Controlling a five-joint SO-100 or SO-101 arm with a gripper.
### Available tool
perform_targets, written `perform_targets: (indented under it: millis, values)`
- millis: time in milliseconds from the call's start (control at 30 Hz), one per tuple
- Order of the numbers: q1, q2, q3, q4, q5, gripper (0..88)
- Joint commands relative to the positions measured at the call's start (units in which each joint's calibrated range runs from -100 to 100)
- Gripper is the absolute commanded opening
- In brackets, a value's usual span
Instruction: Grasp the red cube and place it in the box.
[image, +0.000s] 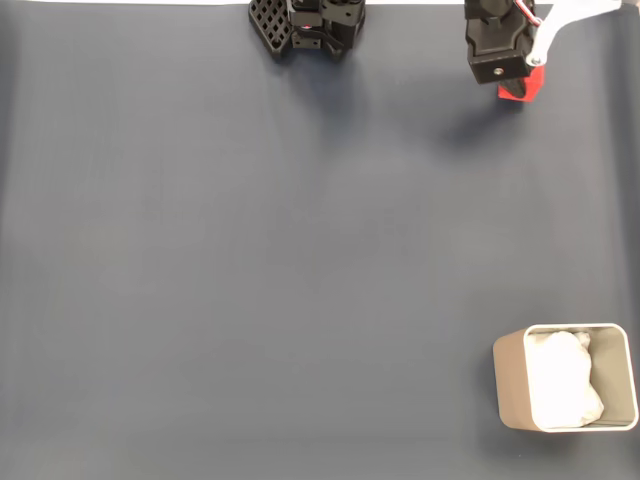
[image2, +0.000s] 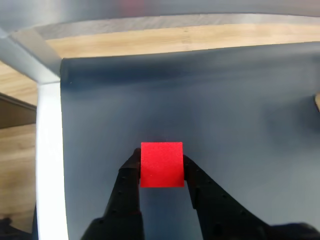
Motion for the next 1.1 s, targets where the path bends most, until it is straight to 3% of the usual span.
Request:
perform_targets:
  millis: [0, 400, 1067]
  values:
    - [3.8, -2.1, -7.3, 2.8, -1.0, 1.6]
    - [15.6, -1.0, -22.4, 12.5, -1.6, 1.5]
    - [31.7, 7.0, -42.6, 14.3, -0.9, 1.4]
